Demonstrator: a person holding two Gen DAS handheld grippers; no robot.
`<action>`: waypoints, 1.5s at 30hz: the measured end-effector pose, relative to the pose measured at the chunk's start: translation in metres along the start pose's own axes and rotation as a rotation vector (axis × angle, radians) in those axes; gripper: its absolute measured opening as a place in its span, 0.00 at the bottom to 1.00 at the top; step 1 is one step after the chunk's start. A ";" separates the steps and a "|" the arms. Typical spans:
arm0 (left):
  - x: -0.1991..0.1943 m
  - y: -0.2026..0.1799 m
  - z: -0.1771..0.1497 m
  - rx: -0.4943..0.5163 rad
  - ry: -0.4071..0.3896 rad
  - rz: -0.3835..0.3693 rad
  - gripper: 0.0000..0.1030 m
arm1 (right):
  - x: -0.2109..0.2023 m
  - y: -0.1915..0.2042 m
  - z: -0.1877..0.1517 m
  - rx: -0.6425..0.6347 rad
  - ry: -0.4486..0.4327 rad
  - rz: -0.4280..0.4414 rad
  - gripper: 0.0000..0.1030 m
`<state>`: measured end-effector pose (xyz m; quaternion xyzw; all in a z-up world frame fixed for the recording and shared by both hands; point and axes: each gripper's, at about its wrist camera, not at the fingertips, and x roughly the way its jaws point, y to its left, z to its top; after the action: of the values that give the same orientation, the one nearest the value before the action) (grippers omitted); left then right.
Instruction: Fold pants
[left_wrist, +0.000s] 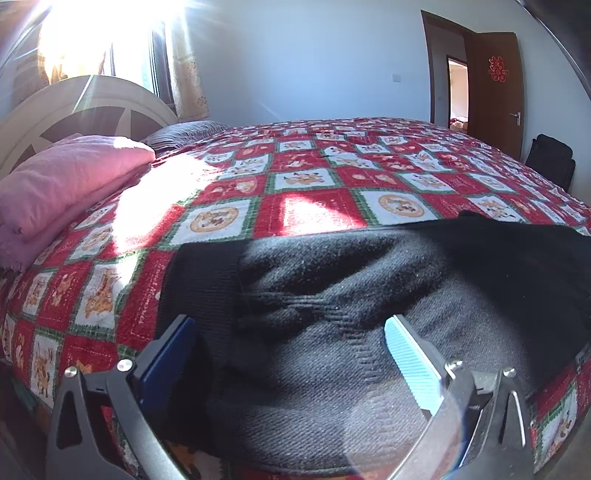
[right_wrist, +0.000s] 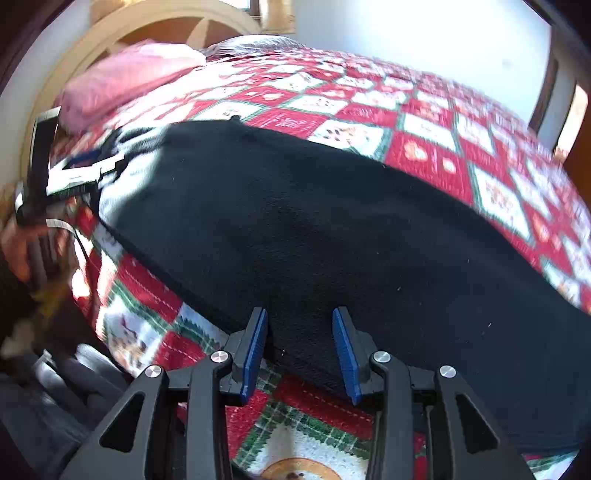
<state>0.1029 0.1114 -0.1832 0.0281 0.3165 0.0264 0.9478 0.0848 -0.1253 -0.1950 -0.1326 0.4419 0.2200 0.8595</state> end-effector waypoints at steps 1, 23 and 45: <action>0.000 0.000 0.000 0.000 -0.002 -0.001 1.00 | -0.003 0.000 0.004 0.007 0.002 0.004 0.38; 0.000 0.018 0.003 -0.016 -0.013 0.035 1.00 | 0.020 0.050 0.024 -0.038 -0.057 0.106 0.47; 0.025 0.056 0.006 -0.174 0.027 -0.011 1.00 | 0.021 0.063 0.019 -0.090 -0.086 0.073 0.57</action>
<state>0.1249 0.1690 -0.1898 -0.0564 0.3261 0.0490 0.9424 0.0783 -0.0572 -0.2034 -0.1454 0.3989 0.2765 0.8621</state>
